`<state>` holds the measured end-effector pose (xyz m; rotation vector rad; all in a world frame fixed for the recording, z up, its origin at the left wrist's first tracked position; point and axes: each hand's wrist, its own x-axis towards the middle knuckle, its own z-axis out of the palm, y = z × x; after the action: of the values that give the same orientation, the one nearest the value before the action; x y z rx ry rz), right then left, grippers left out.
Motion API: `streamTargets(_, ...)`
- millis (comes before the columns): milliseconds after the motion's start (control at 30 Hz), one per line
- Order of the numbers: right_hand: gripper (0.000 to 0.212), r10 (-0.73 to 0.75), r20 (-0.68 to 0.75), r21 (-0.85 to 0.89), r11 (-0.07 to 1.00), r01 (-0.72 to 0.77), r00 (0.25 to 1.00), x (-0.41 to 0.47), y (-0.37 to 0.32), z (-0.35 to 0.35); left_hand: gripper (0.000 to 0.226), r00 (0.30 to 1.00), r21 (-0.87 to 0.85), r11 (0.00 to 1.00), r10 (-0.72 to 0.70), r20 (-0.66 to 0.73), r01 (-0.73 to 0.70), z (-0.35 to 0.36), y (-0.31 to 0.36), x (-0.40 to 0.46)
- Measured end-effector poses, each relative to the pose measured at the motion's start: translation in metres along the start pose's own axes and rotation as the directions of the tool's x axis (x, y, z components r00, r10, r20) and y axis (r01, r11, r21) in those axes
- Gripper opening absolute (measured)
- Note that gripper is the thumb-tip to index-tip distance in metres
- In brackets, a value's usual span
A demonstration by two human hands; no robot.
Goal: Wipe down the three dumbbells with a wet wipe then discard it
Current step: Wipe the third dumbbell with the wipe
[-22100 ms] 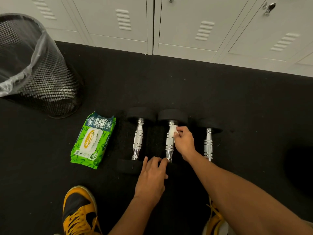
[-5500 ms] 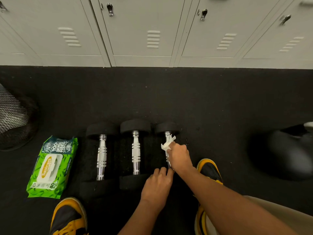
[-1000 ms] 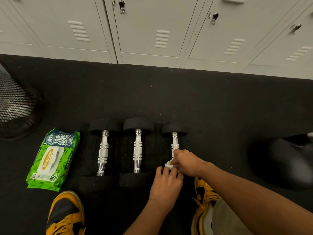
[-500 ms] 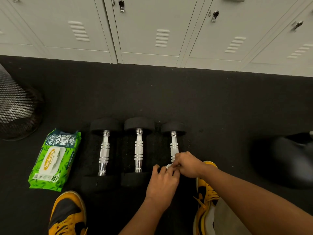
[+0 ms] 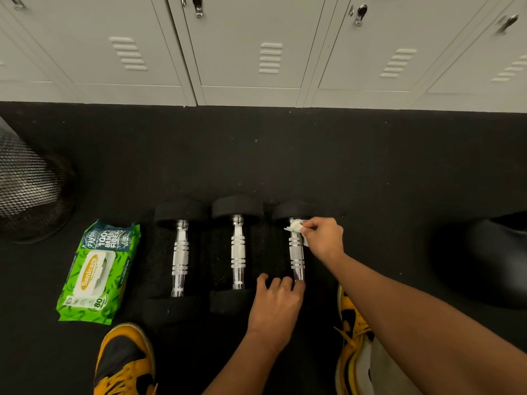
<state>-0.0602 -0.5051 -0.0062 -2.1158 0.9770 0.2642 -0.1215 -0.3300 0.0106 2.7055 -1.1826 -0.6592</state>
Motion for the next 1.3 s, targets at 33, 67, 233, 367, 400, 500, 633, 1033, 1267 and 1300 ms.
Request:
streamTargets(33, 0.015, 0.011, 0.001, -0.001, 1.0, -0.011, 1.0, 0.001, 0.0, 0.005, 0.062, 1.0, 0.001, 1.0, -0.003, 0.0, 0.003, 0.0, 0.0, 0.0)
streamTargets(67, 0.014, 0.023, -0.001, 0.005, 1.0, -0.023, 1.0, 0.002, -0.001, 0.009, 0.063, 1.0, 0.004, 1.0, -0.004, -0.001, 0.004, 0.001, 0.0, 0.0)
streamTargets(233, 0.013, 0.004, 0.052, 0.029, 1.0, -0.006, 0.999, -0.004, 0.001, 0.005, 0.065, 1.0, -0.024, 1.0, 0.006, -0.006, -0.007, 0.005, -0.007, -0.001)
streamTargets(367, 0.016, 0.013, 0.116, 0.009, 1.0, -0.014, 0.993, -0.016, 0.009, 0.0, 0.063, 1.0, -0.034, 0.999, -0.014, 0.025, 0.015, 0.001, -0.011, -0.004)
streamTargets(400, 0.014, 0.017, 0.125, 0.014, 1.0, -0.018, 0.992, -0.02, 0.012, 0.001, 0.062, 0.999, -0.03, 0.999, -0.019, 0.029, 0.02, 0.0, -0.012, -0.005)
streamTargets(500, 0.01, 0.013, 0.144, 0.021, 1.0, -0.016, 0.99, -0.031, 0.019, 0.004, 0.065, 0.999, -0.023, 0.999, -0.026, 0.038, 0.027, 0.001, -0.016, -0.008)
streamTargets(633, 0.014, 0.017, 0.192, 0.028, 0.999, -0.023, 0.981, -0.039, 0.028, 0.003, 0.069, 0.999, -0.006, 1.0, -0.011, 0.034, 0.011, 0.005, -0.019, -0.008)
streamTargets(1033, 0.017, 0.031, 0.406, -0.089, 0.996, 0.006, 0.913, -0.05, 0.044, -0.002, 0.07, 0.999, 0.024, 1.0, 0.0, 0.045, -0.001, 0.004, -0.02, -0.011)
streamTargets(1267, 0.013, 0.124, 0.476, 0.0, 0.99, -0.141, 0.871, -0.036, 0.042, -0.009, 0.064, 1.0, 0.05, 0.998, 0.024, -0.003, -0.024, 0.013, -0.025, -0.012)
streamTargets(1300, 0.015, 0.131, 0.435, 0.053, 0.984, -0.17, 0.891, -0.033, 0.042, -0.009, 0.064, 0.999, 0.049, 0.998, 0.029, -0.014, -0.029, 0.015, -0.025, -0.012)
